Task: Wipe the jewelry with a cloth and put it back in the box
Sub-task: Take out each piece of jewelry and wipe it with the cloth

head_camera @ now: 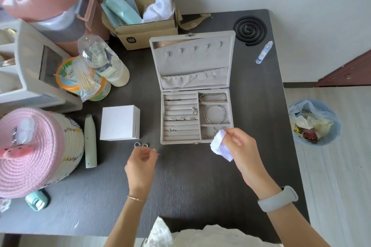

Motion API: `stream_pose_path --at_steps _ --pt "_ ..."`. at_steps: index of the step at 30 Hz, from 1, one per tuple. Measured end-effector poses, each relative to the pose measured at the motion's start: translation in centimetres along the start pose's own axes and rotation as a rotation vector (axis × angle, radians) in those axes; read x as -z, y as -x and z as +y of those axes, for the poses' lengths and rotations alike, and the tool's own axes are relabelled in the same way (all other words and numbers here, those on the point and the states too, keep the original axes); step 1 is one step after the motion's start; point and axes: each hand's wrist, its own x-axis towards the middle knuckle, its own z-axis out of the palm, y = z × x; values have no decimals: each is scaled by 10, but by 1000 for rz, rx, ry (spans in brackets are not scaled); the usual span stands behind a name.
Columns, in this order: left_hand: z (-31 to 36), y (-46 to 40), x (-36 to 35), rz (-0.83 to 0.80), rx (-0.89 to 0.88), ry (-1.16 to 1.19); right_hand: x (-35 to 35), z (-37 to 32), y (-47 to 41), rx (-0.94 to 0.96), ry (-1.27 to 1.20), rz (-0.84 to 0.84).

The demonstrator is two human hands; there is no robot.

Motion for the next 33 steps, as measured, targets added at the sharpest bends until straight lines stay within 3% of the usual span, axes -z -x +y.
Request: stream_pose_path --at_steps 4,11,18,23,26,27,29,31,33 --pt "-24 -5 3 -13 21 -145 -2 -1 1 -16 -52 -37" --pt "-18 -9 -1 89 -158 -293 -1 2 -5 9 -1 -3" --pt "44 -18 -44 -48 -586 -184 4 -11 -5 -16 -195 -18" --pt "71 -43 -82 -212 -548 -246 13 -20 -3 -23 -478 -163" --pt "72 -55 -88 -279 -519 -353 18 -24 1 22 -468 -275" --pt "71 -57 -87 -287 -526 -373 18 -22 0 -41 -457 -284" --pt "72 -61 -86 -288 -543 -374 21 -14 0 -76 -544 -116" --pt "73 -63 -86 -288 -558 -377 24 -17 2 -113 -763 -211" --pt "75 -64 -87 -294 -560 -391 25 -17 1 -130 -820 -315"
